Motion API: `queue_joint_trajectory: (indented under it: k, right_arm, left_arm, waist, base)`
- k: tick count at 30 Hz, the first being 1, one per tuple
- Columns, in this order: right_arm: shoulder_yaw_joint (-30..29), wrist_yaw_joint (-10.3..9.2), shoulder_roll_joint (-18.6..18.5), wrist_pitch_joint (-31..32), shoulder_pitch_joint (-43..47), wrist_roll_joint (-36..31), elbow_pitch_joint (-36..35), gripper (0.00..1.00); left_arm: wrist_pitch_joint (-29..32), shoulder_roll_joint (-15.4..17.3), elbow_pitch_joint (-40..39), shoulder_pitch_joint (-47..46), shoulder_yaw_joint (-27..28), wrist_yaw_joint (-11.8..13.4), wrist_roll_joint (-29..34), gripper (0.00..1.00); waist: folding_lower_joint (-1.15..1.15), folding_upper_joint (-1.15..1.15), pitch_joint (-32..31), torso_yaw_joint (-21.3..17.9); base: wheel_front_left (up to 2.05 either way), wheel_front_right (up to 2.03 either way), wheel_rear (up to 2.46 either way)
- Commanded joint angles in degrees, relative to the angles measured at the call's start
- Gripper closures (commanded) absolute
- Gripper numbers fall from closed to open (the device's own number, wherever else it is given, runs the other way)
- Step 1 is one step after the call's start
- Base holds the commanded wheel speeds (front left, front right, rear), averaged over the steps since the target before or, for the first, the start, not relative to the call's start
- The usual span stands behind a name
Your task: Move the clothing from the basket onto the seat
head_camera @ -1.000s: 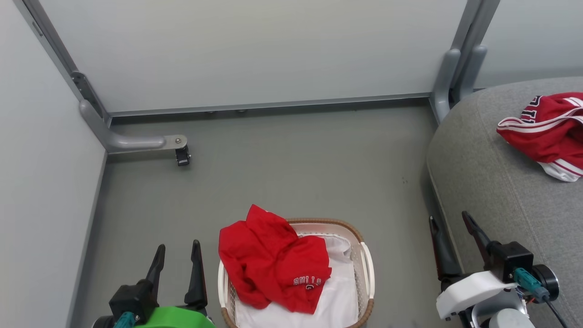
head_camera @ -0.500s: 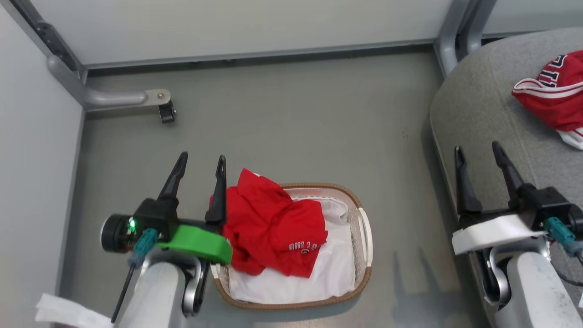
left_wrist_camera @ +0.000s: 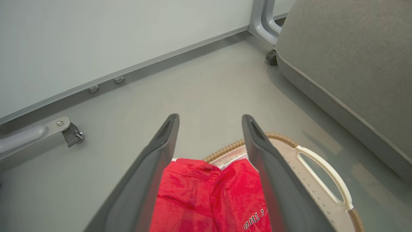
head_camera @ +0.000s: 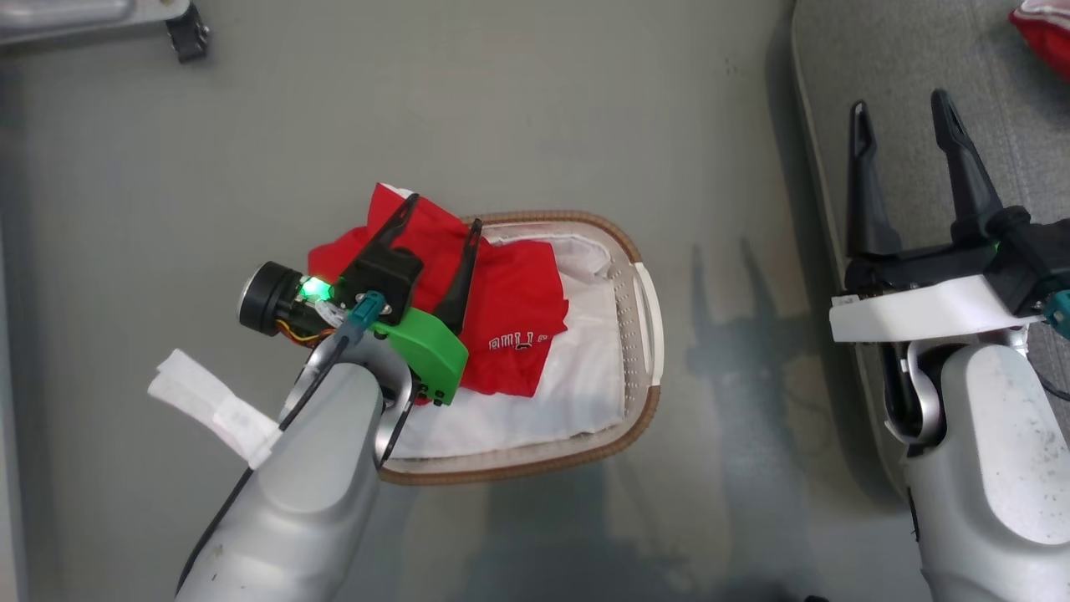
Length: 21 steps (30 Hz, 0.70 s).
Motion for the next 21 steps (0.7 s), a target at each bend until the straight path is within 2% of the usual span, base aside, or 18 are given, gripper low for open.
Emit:
queue_joint_trajectory:
  k: [1,11,21]
  right_arm:
    - [0.2,-0.05,-0.1,-0.1,-1.6,0.6,-0.8,0.0]
    - [2.2,-0.05,-0.1,-0.1,-6.3,2.8,-5.0,0.0]
    - [5.4,-0.05,-0.1,-0.1,-8.7,6.1,-7.2,0.0]
  left_arm:
    - [0.3,0.4,2.2,-2.4,-1.2,-0.4,0.6,0.0]
    - [2.7,0.4,16.1,-9.3,-9.0,-0.8,3.1,0.0]
    - [3.2,1.6,24.9,-14.8,-11.7,0.3,5.3,0.0]
  waist:
    - [-0.01,0.0,10.3,-5.6]
    - [-0.01,0.0,18.8,-11.1]
    - [-0.01,0.0,23.5,-16.5]
  base:
    - [0.0,0.0,0.0]
    - [0.0,0.0,0.0]
    - [0.0,0.0,0.0]
